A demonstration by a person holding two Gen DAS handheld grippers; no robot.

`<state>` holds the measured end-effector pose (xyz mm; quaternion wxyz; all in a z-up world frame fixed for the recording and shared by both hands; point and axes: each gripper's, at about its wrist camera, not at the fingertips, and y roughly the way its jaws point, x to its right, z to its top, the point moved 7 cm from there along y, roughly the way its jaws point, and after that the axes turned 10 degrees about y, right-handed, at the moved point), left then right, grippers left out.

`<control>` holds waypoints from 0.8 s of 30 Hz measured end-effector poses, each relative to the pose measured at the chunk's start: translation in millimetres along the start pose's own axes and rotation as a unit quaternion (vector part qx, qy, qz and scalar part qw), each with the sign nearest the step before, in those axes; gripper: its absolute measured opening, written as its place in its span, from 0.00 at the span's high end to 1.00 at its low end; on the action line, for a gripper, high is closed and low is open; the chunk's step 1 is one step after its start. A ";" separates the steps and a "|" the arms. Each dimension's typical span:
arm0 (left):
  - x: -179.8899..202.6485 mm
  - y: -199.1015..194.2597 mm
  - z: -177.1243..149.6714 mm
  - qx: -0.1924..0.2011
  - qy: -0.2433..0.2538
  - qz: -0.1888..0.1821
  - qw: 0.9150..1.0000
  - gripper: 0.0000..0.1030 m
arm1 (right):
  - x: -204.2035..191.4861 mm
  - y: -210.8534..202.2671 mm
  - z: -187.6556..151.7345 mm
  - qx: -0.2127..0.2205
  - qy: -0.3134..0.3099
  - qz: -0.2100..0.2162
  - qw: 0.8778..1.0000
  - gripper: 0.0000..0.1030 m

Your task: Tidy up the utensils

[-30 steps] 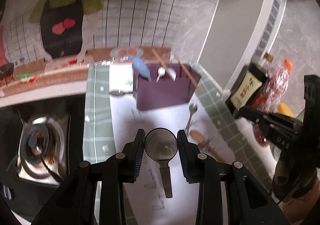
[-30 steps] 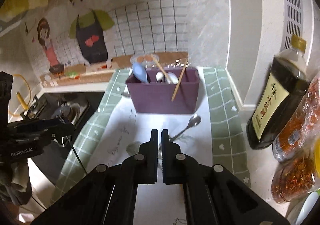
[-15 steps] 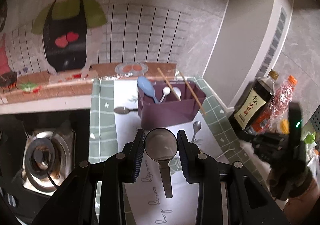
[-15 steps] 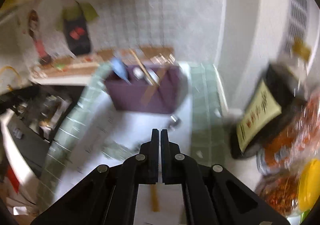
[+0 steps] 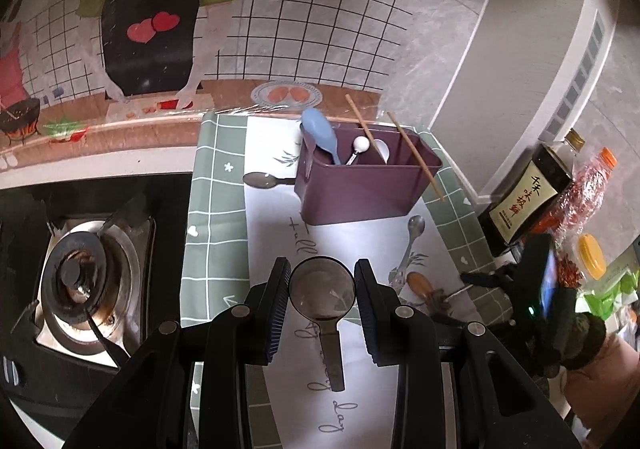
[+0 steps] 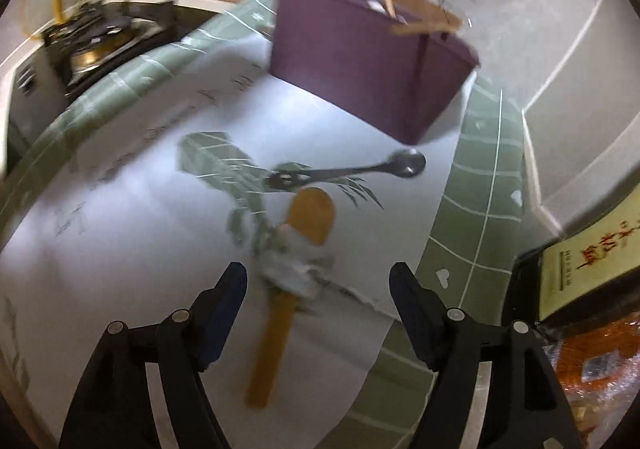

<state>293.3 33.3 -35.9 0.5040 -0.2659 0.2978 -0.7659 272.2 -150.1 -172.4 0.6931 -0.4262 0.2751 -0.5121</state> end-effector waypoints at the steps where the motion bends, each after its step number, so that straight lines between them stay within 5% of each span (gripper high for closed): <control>1: -0.7 0.2 -0.4 0.000 -0.001 0.000 1.000 0.67 | 1.2 5.0 0.4 -0.010 0.012 0.008 1.000 0.52; 4: -2.2 1.3 -1.4 -0.002 -0.004 0.001 1.000 0.67 | 2.6 8.9 5.1 -0.020 0.043 0.013 0.999 0.83; 7: -3.2 2.6 -2.7 -0.003 -0.005 -0.001 1.000 0.67 | -0.3 -13.2 15.8 0.002 0.070 0.005 0.998 0.92; 10: -2.8 2.2 -3.8 -0.001 -0.006 -0.006 1.000 0.67 | 1.5 -40.5 26.7 0.030 0.109 0.011 0.994 0.95; 17: 2.7 -4.6 0.1 0.010 0.006 -0.016 1.000 0.67 | 17.6 -99.3 48.4 0.067 0.219 0.102 0.968 1.00; 24: 5.0 -7.7 4.1 0.015 0.011 -0.018 1.000 0.67 | 22.3 -115.3 58.4 0.091 0.218 0.078 0.969 1.00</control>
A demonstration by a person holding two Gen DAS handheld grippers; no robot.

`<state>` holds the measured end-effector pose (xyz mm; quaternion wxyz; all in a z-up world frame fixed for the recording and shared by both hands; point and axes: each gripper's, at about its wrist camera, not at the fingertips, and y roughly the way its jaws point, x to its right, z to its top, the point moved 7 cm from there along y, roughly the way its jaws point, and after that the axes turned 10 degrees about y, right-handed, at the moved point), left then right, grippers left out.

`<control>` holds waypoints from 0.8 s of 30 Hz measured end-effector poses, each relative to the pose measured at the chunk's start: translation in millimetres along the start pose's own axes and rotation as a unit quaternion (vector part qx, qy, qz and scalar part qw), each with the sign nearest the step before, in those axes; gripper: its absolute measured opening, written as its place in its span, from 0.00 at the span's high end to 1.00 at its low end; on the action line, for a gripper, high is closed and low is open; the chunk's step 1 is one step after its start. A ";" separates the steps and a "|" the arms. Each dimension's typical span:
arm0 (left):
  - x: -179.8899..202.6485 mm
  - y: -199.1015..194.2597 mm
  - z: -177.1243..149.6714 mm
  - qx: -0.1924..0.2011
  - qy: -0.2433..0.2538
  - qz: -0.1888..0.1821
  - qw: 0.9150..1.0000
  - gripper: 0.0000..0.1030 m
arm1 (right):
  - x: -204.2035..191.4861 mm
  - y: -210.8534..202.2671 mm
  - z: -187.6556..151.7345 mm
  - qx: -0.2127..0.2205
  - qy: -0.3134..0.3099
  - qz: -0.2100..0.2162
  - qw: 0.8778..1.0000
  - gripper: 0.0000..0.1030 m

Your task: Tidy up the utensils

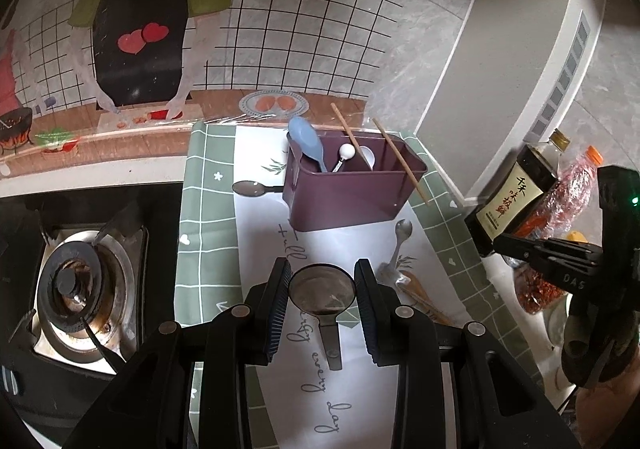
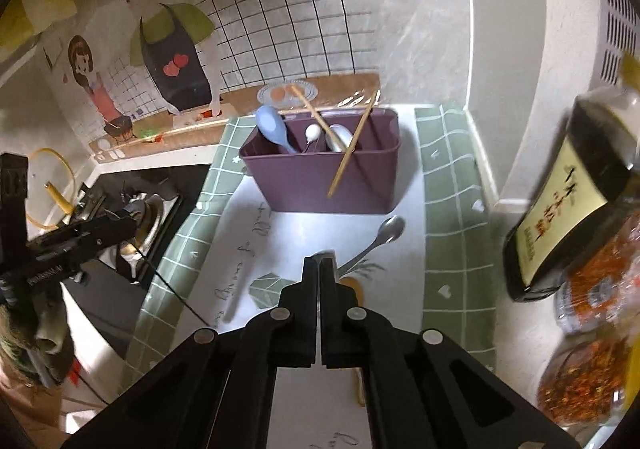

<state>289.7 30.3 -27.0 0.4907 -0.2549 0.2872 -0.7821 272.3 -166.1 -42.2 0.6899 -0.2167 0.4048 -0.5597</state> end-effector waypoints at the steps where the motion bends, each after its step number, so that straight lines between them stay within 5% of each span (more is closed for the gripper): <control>1: -0.4 0.4 -0.1 -0.001 -0.001 0.000 1.000 0.67 | 2.3 3.4 -2.0 -0.005 -0.008 -0.009 1.000 1.00; 4: -3.1 2.3 -2.4 -0.006 -0.006 0.001 1.000 0.67 | 5.5 21.4 -13.0 -0.022 -0.053 -0.040 0.998 0.88; 8: -7.2 6.7 -6.4 -0.015 -0.014 0.006 1.000 0.67 | 0.6 56.7 -28.6 -0.045 -0.102 -0.057 0.992 0.49; 17: -24.8 14.3 -16.4 -0.036 -0.038 0.028 0.998 0.67 | -17.0 143.9 -38.5 -0.097 -0.168 -0.057 0.979 0.25; 21: -28.7 18.4 -18.8 -0.042 -0.042 0.032 0.998 0.67 | -19.7 159.9 -37.5 -0.090 -0.166 -0.031 0.982 0.32; 22: -28.7 18.8 -18.6 -0.042 -0.042 0.033 0.998 0.67 | -18.7 165.3 -39.0 -0.098 -0.164 -0.032 0.981 0.46; 24: -28.4 19.0 -18.8 -0.042 -0.040 0.032 0.998 0.67 | -18.9 168.2 -39.6 -0.095 -0.167 -0.038 0.981 0.57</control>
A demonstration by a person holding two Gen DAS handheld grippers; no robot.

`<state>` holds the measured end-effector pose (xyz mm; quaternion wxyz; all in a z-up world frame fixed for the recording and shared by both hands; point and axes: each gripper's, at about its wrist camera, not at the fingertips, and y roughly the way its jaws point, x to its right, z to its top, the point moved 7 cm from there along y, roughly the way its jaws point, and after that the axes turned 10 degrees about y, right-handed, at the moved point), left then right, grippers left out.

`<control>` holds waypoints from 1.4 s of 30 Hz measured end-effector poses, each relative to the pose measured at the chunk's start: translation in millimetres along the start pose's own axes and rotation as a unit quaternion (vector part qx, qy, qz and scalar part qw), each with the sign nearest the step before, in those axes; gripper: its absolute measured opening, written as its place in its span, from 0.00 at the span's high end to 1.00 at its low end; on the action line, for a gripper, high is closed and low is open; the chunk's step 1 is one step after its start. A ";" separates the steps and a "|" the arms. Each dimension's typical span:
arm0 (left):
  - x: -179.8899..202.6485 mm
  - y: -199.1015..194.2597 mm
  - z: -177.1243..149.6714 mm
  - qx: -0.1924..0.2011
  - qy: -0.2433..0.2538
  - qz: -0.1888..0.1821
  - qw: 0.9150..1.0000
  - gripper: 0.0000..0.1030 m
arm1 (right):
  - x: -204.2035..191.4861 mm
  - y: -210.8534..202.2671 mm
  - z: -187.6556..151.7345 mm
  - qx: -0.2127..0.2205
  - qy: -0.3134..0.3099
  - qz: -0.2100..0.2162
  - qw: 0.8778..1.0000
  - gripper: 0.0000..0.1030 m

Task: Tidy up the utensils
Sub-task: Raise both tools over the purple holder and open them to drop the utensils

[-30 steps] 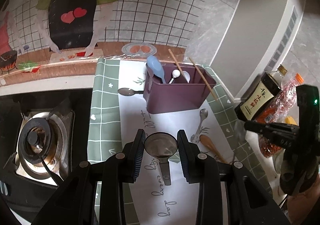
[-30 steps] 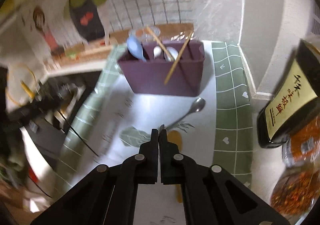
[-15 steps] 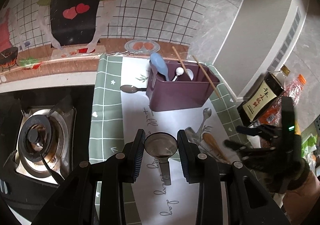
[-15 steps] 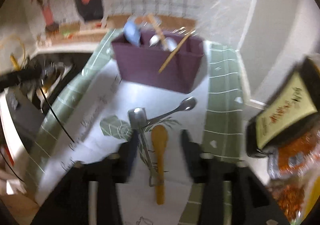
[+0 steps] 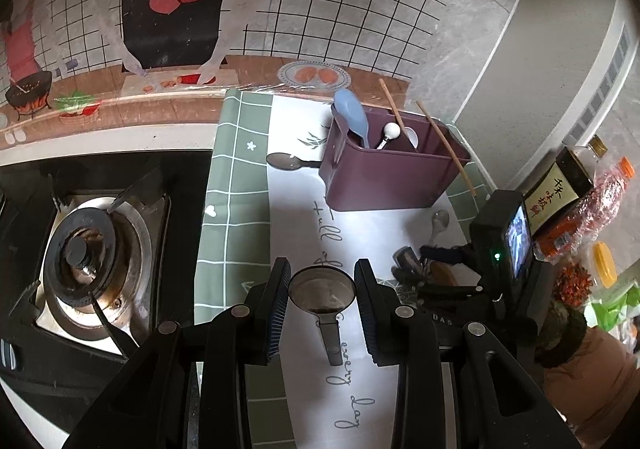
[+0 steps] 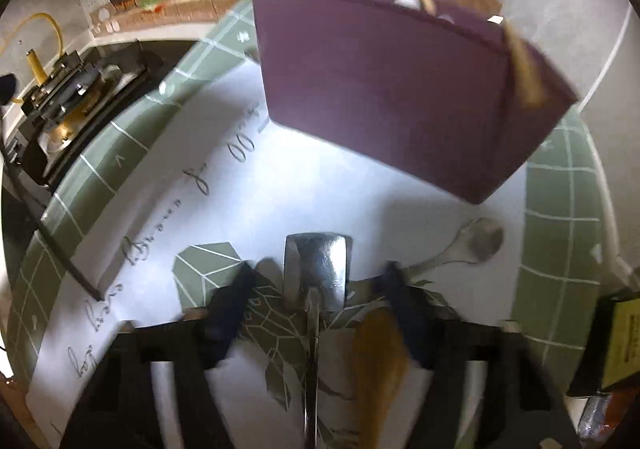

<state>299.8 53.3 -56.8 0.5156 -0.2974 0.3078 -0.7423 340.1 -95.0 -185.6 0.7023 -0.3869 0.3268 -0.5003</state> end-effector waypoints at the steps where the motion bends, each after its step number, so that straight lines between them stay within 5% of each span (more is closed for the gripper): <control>1: 0.3 0.2 0.0 0.000 0.002 0.000 1.000 0.67 | -1.7 -0.3 0.0 -0.004 -0.001 0.005 1.000 0.72; 17: 29.4 -22.2 15.2 0.030 0.044 -0.022 0.998 0.67 | -8.0 -144.2 5.0 0.116 0.058 -0.011 0.992 0.72; 23: 45.4 -67.0 78.6 0.100 0.084 -0.019 0.991 0.67 | 2.6 -219.5 45.4 0.204 0.074 -0.025 0.976 0.72; 30: 59.0 -106.3 176.3 0.193 0.106 -0.005 0.976 0.67 | 28.7 -319.5 138.1 0.332 0.086 -0.016 0.939 0.72; 36: 52.2 -76.0 209.6 0.192 0.087 -0.006 0.977 0.67 | 65.6 -304.6 184.9 0.349 0.148 0.029 0.925 0.71; 42: 44.6 -30.1 220.0 0.168 0.074 -0.007 0.983 0.67 | 75.3 -253.3 204.0 0.359 0.152 0.010 0.921 0.71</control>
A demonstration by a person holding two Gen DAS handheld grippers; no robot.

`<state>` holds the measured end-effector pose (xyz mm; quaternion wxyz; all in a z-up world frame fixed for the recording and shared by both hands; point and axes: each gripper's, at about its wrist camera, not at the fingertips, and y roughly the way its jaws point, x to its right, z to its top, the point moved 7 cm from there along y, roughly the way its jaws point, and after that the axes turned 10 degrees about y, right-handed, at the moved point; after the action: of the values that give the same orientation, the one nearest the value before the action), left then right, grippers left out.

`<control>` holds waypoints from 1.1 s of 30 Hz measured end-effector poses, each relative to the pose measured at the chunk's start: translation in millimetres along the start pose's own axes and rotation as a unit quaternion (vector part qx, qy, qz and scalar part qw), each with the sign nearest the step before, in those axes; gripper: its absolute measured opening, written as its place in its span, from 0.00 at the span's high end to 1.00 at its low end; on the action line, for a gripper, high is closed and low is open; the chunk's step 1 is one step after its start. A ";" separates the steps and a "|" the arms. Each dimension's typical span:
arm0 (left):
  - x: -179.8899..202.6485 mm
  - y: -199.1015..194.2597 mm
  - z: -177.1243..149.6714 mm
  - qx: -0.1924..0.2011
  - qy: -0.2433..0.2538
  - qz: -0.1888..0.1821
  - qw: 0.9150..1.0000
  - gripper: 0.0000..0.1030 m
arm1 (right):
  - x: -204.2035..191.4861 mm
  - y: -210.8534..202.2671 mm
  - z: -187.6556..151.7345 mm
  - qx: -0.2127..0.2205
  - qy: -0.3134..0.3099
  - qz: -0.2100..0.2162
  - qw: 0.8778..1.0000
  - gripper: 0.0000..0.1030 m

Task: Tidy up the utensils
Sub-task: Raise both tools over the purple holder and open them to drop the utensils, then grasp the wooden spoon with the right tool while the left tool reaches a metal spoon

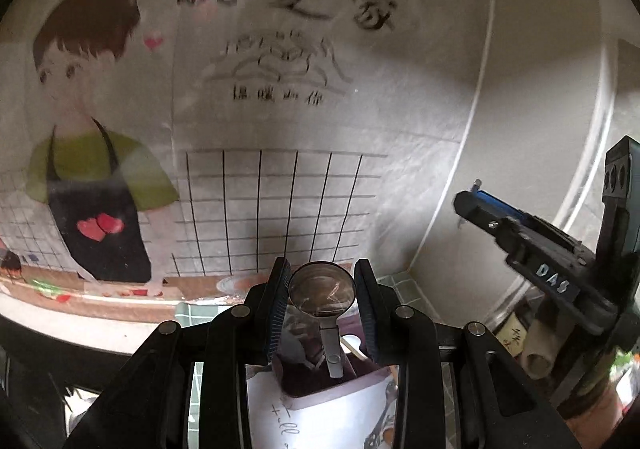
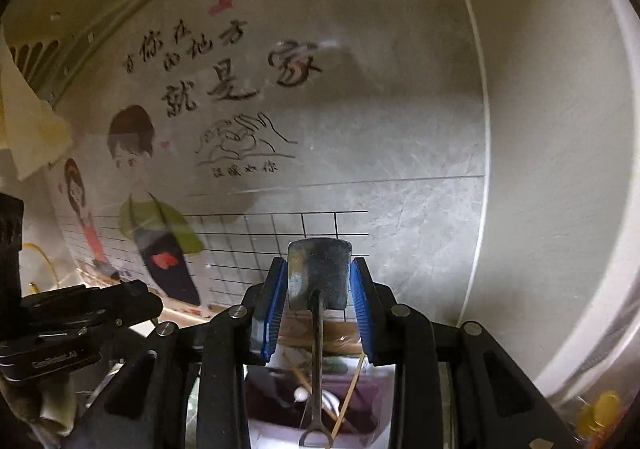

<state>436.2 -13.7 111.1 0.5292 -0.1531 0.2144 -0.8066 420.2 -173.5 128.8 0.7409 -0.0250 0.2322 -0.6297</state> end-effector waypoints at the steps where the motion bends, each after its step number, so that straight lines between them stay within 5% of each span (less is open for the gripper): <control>1: -1.4 8.2 -2.8 -0.004 -0.003 0.000 1.000 0.67 | -0.3 11.0 -4.4 -0.002 -0.001 -0.001 1.000 0.71; 7: -5.1 46.3 -21.8 -0.027 -0.018 -0.005 0.999 0.67 | -1.0 56.8 -40.2 -0.035 -0.020 -0.003 0.999 0.73; 10: -5.2 55.3 -26.2 -0.028 -0.023 -0.012 0.999 0.67 | -0.3 68.2 -54.2 -0.061 -0.025 0.001 0.998 0.94; 20: -9.3 76.9 -36.9 -0.039 -0.044 -0.019 0.998 0.67 | 10.2 55.0 -44.5 -0.059 -0.033 -0.008 0.998 0.95; 21: -9.9 79.0 -37.6 -0.038 -0.047 -0.018 0.998 0.66 | 12.5 53.2 -46.0 -0.059 -0.032 -0.013 0.998 0.95; 24: -6.0 92.5 -47.9 -0.062 -0.040 -0.025 0.997 0.35 | 20.7 46.1 -53.6 -0.068 -0.028 -0.025 0.997 0.94; 31: -1.2 86.0 -72.5 -0.083 -0.050 -0.023 0.995 0.34 | 34.0 15.4 -82.0 -0.082 -0.052 -0.062 0.993 0.92; 33: 4.5 75.4 -81.2 -0.085 -0.041 -0.024 0.995 0.34 | 40.5 6.2 -96.8 -0.094 -0.053 -0.076 0.991 0.83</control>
<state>455.4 -29.2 2.9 0.5032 -0.2357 0.2568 -0.7908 393.6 -185.8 27.9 0.6962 -0.1452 0.2485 -0.6576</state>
